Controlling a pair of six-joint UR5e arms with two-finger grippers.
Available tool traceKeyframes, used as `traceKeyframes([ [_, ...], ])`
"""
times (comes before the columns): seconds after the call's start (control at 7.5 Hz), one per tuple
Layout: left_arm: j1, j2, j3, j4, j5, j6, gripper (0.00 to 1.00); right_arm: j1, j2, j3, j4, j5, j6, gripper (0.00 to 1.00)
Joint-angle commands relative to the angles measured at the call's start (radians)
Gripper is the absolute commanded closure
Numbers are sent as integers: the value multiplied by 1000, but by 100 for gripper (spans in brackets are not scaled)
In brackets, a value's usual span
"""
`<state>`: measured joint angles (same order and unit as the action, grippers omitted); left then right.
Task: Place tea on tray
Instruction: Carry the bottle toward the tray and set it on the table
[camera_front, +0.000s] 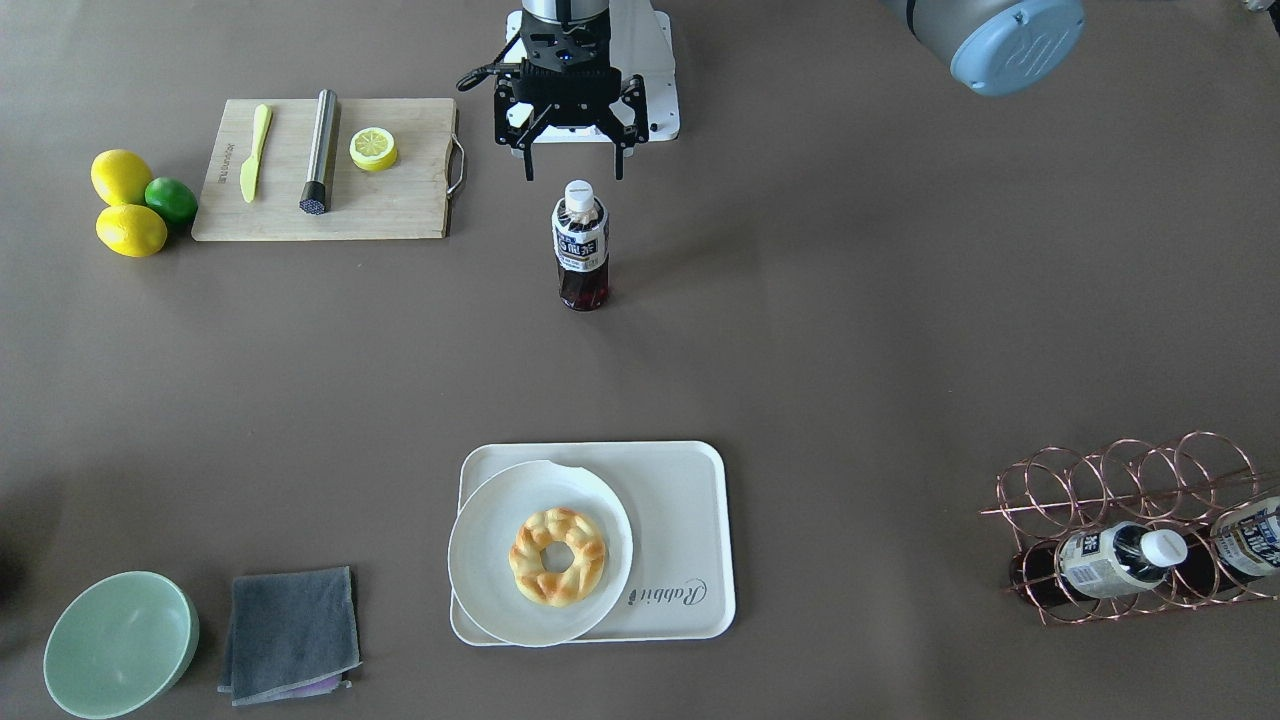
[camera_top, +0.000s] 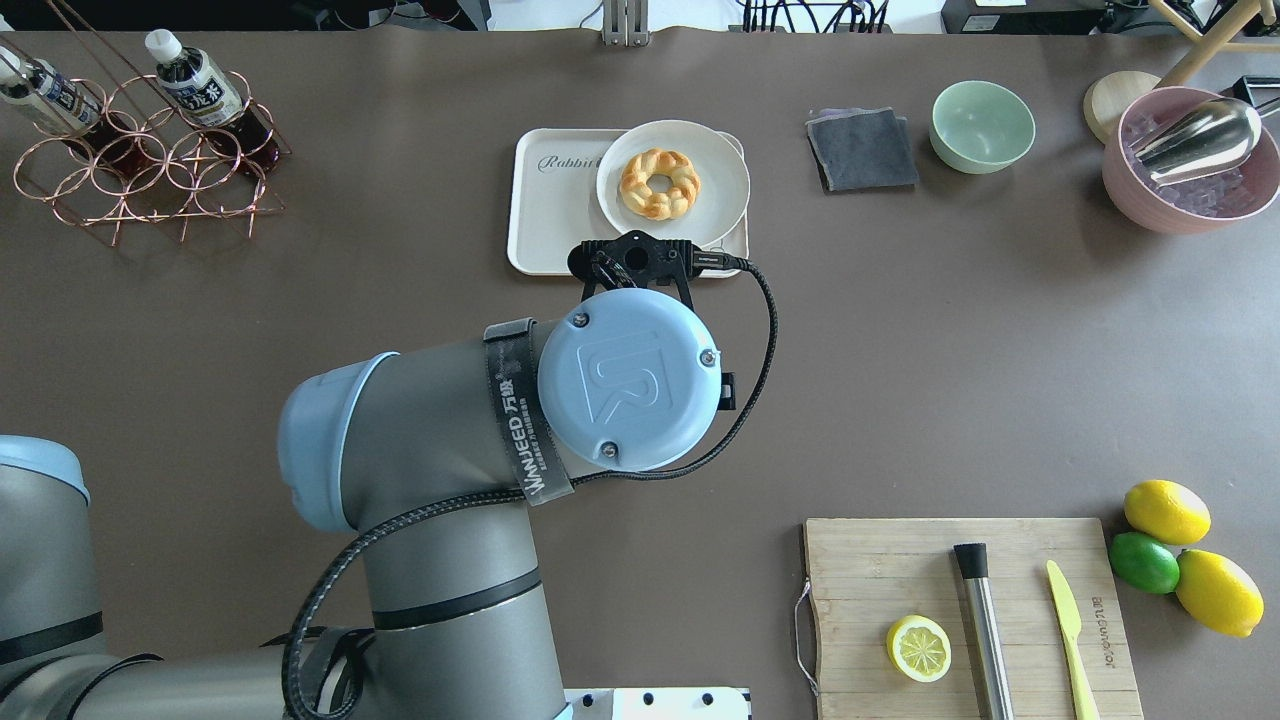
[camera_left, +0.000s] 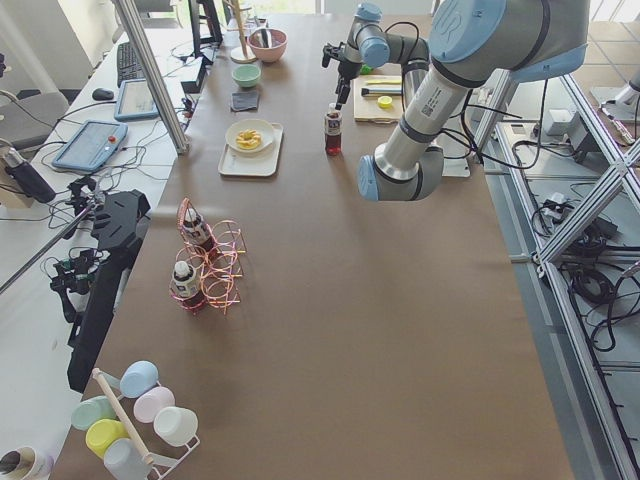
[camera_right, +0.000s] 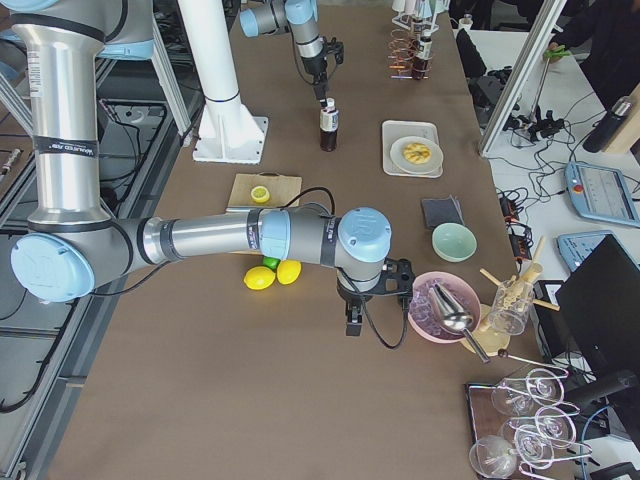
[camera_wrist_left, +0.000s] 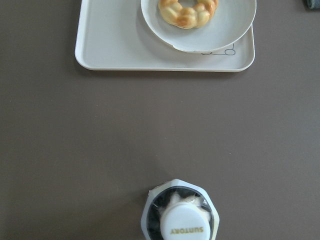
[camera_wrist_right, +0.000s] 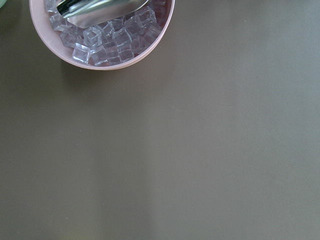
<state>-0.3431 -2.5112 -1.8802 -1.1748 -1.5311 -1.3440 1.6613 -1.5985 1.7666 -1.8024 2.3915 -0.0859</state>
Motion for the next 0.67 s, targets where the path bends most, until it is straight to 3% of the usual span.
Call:
traceKeyframes([
  [0.0, -10, 37, -65, -37, 14, -9, 2, 0, -1, -3, 0, 0, 0, 0],
  [0.13, -22, 63, -127, -55, 72, -4, 2, 0, -1, -3, 0, 0, 0, 0],
  [0.27, -119, 112, -147, -130, 54, 26, 2, 0, -1, -4, 0, 2, 0, 0],
  [0.53, -230, 220, -172, -228, -58, 286, 2, 0, -1, -4, 0, 5, 2, 0],
])
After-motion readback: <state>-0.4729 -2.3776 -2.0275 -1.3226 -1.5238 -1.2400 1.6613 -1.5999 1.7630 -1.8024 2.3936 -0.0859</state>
